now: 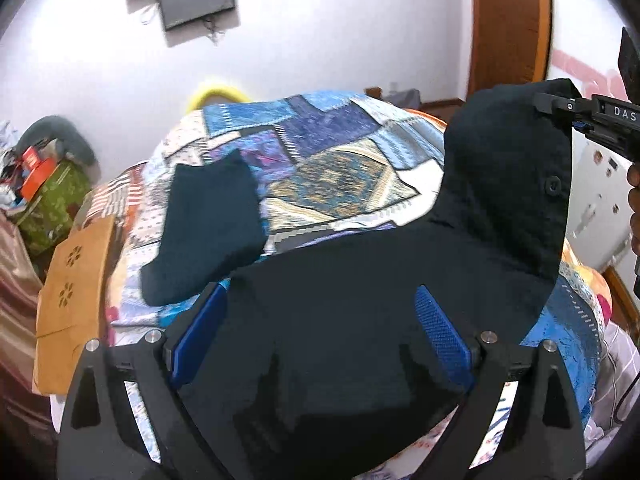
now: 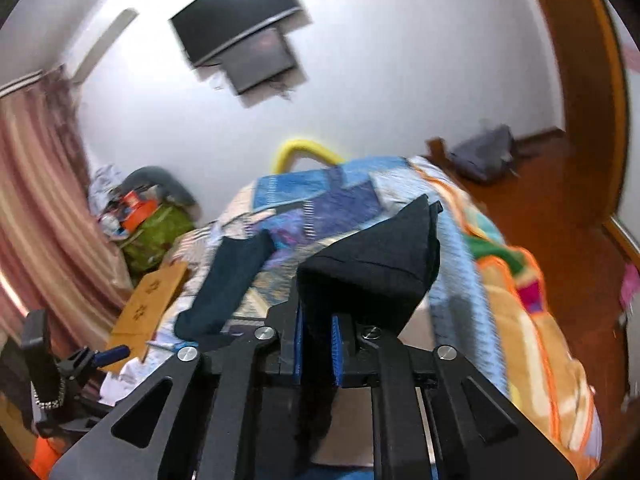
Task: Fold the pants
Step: 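Fold the lifted edge over toward the left gripper and release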
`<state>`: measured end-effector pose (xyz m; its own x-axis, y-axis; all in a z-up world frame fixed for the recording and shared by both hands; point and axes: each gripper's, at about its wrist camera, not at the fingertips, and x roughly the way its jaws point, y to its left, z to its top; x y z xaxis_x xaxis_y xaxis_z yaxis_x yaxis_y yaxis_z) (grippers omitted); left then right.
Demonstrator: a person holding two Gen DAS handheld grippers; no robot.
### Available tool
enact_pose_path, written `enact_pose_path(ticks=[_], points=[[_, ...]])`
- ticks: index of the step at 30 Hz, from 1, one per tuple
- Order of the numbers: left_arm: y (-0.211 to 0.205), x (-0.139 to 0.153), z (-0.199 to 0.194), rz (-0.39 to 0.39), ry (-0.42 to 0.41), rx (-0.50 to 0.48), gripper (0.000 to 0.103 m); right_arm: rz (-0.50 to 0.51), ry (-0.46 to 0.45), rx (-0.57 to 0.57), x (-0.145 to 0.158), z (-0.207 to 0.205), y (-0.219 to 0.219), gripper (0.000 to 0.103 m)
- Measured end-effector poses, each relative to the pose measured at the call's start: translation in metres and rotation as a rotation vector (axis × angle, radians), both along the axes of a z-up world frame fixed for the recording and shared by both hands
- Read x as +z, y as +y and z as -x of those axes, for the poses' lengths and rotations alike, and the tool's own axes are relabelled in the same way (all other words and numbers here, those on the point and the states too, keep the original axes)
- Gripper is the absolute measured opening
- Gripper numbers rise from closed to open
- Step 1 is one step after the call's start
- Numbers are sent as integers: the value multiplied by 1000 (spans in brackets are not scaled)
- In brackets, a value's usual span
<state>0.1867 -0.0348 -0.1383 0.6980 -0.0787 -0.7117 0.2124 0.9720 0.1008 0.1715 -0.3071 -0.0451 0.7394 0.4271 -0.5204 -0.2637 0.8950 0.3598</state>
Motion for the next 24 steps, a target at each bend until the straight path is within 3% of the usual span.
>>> enact_pose_path(ticks=[6, 16, 19, 24], points=[[53, 7, 16, 37, -25, 104, 96, 55, 20, 189, -15, 2, 71, 9], [104, -11, 25, 84, 39, 217, 96, 218, 225, 437, -107, 36, 150, 13], [106, -12, 24, 99, 48, 217, 96, 265, 245, 478, -105, 46, 156, 18], [92, -4, 15, 106, 33, 188, 96, 205, 209, 498, -74, 49, 140, 38]])
